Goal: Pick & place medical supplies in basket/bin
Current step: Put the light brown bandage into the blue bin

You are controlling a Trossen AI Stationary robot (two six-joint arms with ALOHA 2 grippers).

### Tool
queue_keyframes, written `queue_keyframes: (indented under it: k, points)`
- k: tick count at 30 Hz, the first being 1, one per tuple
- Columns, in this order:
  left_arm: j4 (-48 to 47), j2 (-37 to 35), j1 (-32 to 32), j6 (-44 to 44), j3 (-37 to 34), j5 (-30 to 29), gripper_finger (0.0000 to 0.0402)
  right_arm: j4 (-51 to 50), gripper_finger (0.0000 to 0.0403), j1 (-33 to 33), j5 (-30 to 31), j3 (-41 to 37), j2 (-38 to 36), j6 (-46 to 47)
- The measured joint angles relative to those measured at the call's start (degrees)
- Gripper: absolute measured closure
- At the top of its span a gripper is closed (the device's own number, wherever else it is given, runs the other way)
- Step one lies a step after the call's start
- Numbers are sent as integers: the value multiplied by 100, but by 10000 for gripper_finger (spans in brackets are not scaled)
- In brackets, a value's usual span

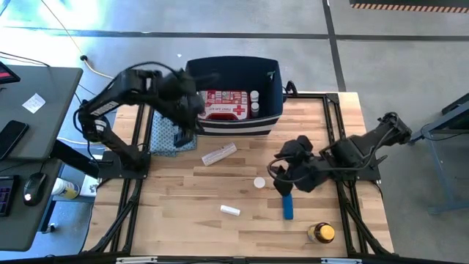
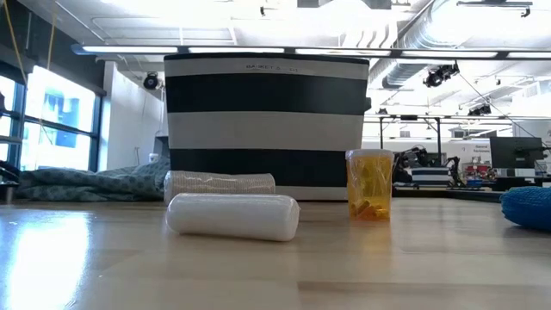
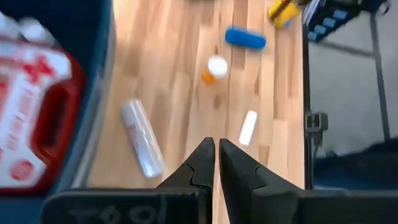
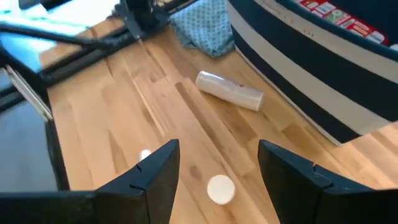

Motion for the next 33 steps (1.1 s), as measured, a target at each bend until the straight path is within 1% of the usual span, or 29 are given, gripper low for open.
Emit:
queue_keyframes:
  k: [5,9,10,13,15,16,19,22,24,27,30,33]
  points:
    - [106,30,-345,-509,-893,90,341,55,195,305,159,0,6,257]
    - [74,21,-775,-982,-1577,145,341,10,195,548,206,0,13,292]
    - [93,21,-897,-1143,-1738,74,341,-19,195,600,264,0,13,349]
    - [191,19,-1194,-1577,-2198,-471,341,-55,195,763,496,0,13,495]
    - [417,19,-1317,-1867,-2548,-794,341,-66,195,828,560,0,13,495]
    - [649,19,-1359,-2023,-2727,-827,341,-75,195,854,570,0,13,495]
    - [1248,21,-1359,-2470,-3217,-780,341,-178,195,892,653,0,13,496]
    - [1621,21,-1350,-2590,-3595,-525,339,-254,195,882,719,0,13,537]
    - [1787,24,-1350,-2572,-3783,-450,326,-256,195,858,743,0,13,499]
    - [1926,63,-1350,-2714,-3922,-340,285,-254,195,821,714,0,13,416]
    - [2026,145,-1352,-2816,-3921,-524,233,-294,195,794,617,0,13,387]
    - [2092,255,-1352,-2850,-3932,-866,186,-335,195,796,610,-1,15,379]
